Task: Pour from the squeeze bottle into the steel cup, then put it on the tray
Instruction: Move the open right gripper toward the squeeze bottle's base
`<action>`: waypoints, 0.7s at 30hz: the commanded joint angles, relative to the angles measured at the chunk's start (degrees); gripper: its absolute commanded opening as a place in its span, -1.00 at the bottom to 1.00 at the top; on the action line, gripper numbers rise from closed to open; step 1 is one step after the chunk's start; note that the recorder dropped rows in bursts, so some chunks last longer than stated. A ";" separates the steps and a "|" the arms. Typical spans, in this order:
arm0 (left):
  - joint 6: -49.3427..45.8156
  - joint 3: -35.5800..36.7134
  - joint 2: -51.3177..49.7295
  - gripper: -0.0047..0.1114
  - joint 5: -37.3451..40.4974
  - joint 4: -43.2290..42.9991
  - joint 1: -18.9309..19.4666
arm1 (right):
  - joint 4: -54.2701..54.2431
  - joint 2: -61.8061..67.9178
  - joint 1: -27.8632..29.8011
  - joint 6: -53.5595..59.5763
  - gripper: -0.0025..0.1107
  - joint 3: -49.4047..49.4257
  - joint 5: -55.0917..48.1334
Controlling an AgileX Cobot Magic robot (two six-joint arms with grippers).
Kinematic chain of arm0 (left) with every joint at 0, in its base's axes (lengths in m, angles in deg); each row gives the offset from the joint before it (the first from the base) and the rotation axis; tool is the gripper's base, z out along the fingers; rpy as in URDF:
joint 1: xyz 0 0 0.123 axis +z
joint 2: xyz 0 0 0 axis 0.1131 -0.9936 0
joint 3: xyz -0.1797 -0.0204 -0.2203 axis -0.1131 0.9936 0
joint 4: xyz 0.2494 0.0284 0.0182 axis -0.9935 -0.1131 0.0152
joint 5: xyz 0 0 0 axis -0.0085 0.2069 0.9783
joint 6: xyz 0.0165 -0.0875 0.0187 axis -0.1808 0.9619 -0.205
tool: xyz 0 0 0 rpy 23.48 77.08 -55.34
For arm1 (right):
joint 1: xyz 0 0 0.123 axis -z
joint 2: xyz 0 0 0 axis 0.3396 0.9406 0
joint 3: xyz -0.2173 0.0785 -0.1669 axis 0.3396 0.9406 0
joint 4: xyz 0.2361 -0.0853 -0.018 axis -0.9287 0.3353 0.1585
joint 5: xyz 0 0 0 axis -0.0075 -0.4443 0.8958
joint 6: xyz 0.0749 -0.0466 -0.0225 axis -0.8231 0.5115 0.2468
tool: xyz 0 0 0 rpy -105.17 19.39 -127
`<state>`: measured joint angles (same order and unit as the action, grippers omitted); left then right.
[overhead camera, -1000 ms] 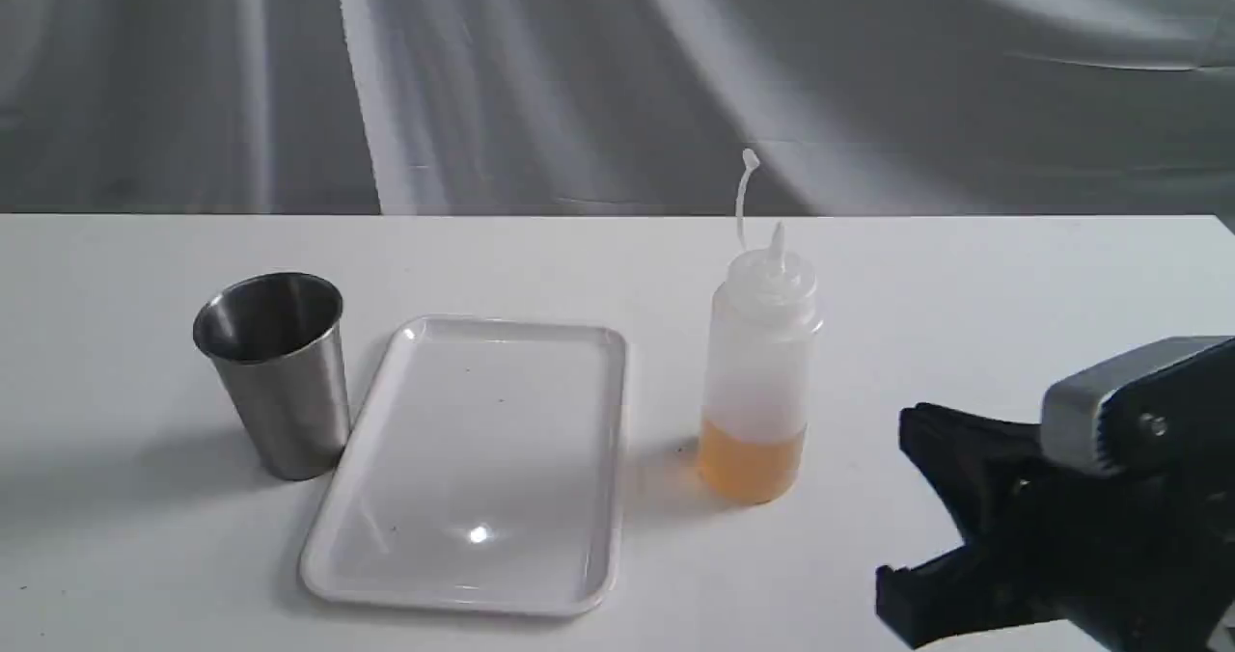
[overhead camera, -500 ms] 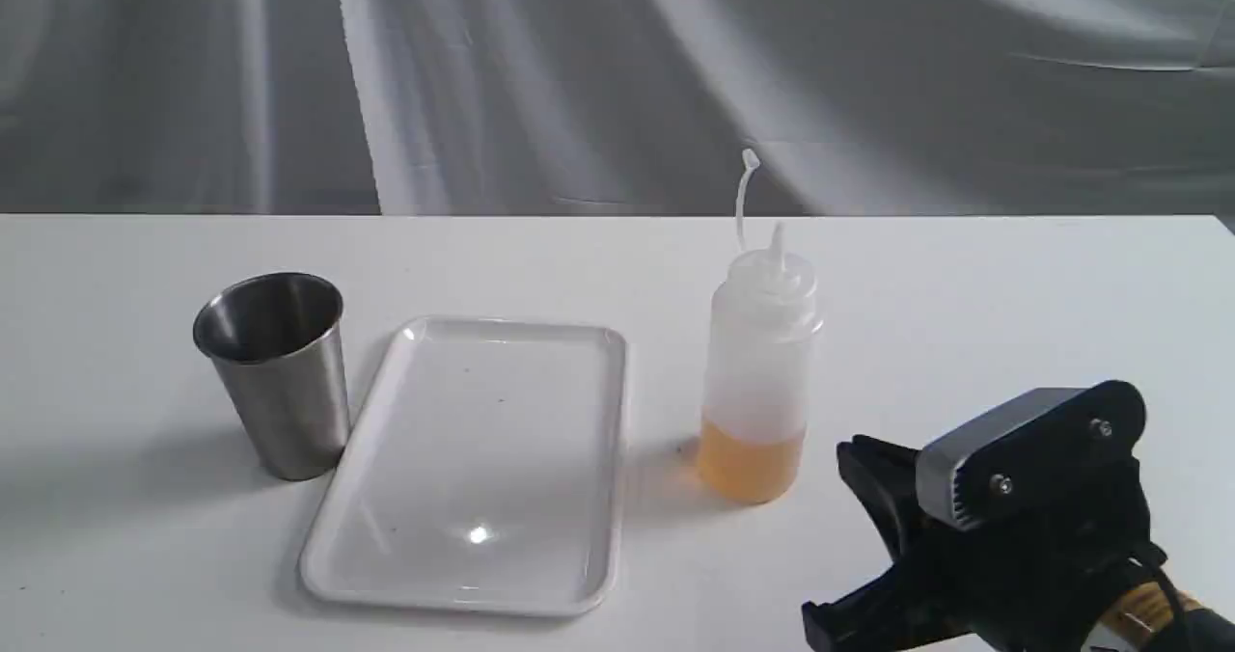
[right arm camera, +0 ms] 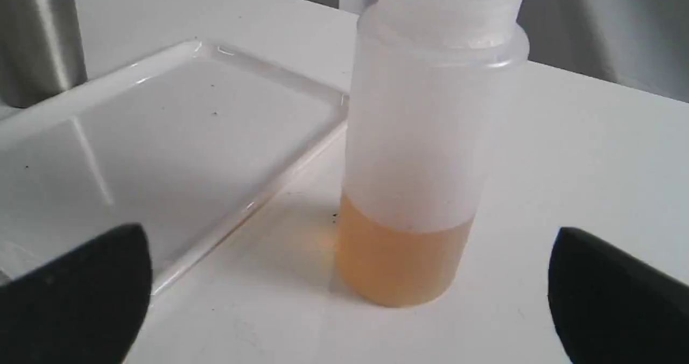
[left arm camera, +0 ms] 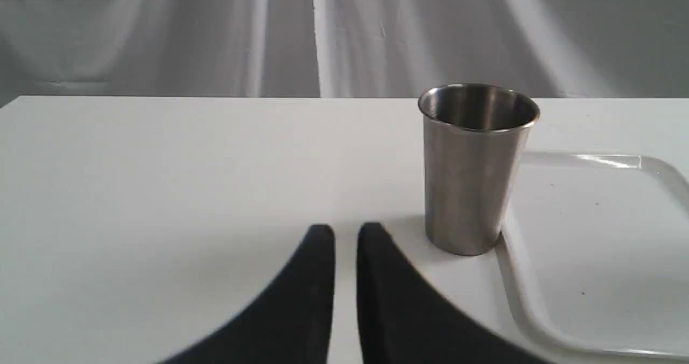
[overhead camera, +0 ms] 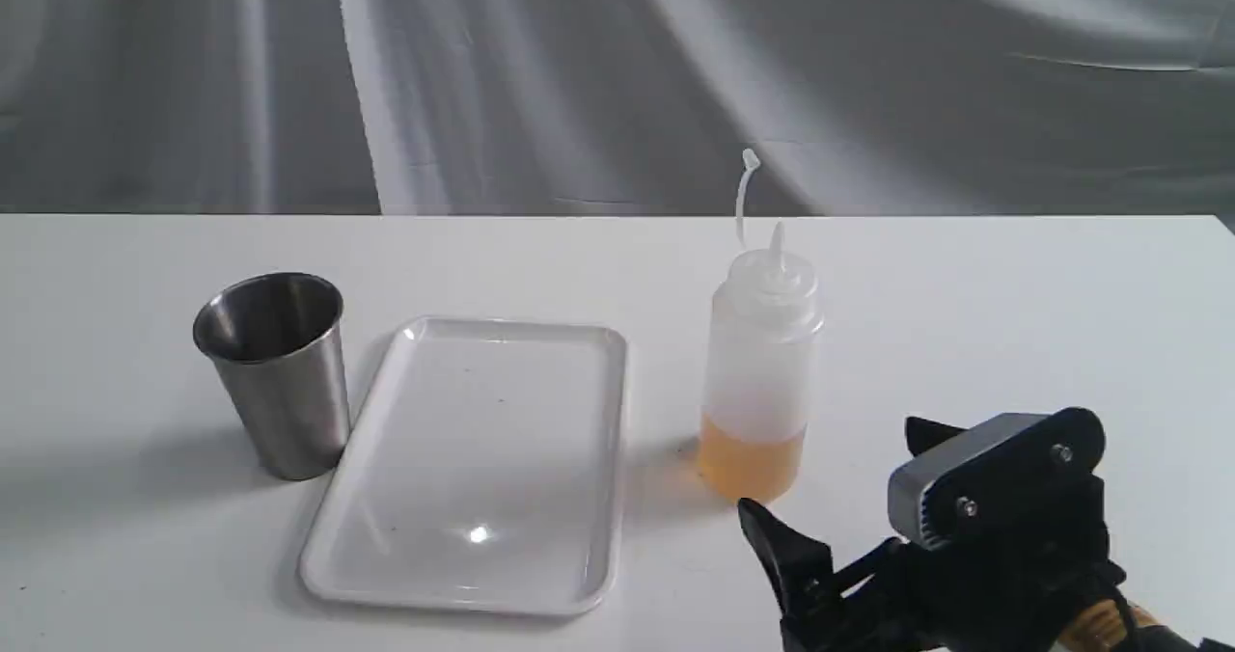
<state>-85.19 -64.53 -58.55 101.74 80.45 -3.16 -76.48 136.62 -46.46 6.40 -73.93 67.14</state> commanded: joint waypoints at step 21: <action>0.29 0.25 0.15 -0.78 -0.41 0.28 -0.27 | -2.48 13.36 -0.13 -1.98 0.90 -3.98 14.42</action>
<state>-85.19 -64.53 -58.55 101.74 80.45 -3.16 -78.18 149.94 -46.46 4.32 -77.33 80.47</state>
